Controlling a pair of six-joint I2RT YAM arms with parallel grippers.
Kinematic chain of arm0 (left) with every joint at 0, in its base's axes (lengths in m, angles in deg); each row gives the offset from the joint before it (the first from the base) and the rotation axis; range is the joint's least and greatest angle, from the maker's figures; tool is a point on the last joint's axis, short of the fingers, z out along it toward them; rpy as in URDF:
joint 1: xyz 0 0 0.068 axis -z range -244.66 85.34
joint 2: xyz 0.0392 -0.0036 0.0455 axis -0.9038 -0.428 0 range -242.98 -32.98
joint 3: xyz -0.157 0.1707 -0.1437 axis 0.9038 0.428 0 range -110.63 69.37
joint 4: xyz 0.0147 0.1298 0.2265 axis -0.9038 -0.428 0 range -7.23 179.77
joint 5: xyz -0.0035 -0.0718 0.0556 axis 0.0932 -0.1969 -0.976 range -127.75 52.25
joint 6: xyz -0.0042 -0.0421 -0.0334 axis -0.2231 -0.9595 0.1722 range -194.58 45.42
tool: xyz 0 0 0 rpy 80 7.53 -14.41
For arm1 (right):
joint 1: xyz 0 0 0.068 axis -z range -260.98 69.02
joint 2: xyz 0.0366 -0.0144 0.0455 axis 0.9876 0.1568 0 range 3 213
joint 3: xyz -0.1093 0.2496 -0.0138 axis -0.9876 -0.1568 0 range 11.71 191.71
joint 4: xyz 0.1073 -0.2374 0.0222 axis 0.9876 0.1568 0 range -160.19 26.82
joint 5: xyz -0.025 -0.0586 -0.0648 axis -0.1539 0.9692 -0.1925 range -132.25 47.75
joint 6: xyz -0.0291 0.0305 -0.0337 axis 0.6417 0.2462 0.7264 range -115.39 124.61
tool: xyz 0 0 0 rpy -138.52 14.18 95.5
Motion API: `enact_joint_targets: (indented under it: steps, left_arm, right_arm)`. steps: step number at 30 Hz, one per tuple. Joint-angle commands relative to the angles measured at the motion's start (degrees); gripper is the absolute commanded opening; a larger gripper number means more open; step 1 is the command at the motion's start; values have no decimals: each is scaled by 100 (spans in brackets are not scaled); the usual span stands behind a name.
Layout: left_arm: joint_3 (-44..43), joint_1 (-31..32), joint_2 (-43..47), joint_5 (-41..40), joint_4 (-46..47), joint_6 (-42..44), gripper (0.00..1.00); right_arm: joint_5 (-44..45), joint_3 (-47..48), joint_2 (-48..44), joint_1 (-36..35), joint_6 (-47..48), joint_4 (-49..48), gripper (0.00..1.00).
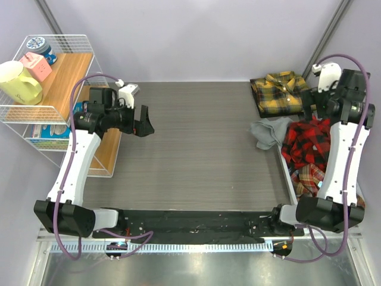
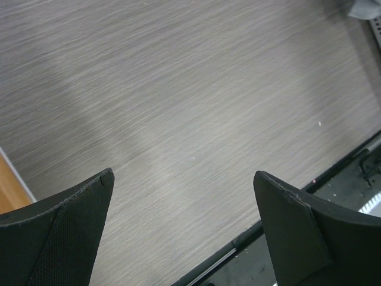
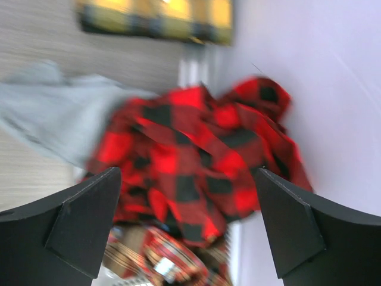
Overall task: Fold and stack the long sleeve shirts
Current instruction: Grab the shirt from the pile
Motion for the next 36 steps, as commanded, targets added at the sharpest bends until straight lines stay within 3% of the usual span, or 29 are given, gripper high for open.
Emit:
enact_joint_targets:
  steps: [1,7,13,18,20,21,22,24,29,33,36]
  left_arm:
    - [-215,-13,-1,598,0,44,100]
    - [-277,-13,-18,660,0,132,100]
    - [-347,-13,-53,686,0,114,100]
    - [-330,-13,-36,633,44,79,100]
    - [-330,-13,-36,598,79,62,100]
    - [-347,-13,-45,581,88,53,100]
    - [-356,-13,-45,546,114,44,100]
    - [-400,-13,-18,528,149,44,100]
    - [-400,-13,43,502,298,9,100]
    - [-382,-13,104,326,404,-26,100]
    - [-338,-13,114,168,518,-114,100]
  right_arm:
    - [547,-40,190,704,551,211,100]
    - [371,-1091,665,1538,903,-42,100]
    - [679,-2147,1271,1716,982,-1183,100]
    - [548,-2343,1588,1768,956,-1467,99]
    - [442,-2133,1658,1795,938,-1327,82]
    - [354,-2010,1650,1812,921,-1230,69]
    - [58,-1695,1632,1830,886,-1029,30]
    - [-208,-1377,1422,1909,684,-896,2]
    - [-1622,-375,483,1927,149,-886,1]
    - [-2843,432,-115,1918,-1236,-1386,1]
    - [-3538,1020,-12,1690,-2161,-1966,1]
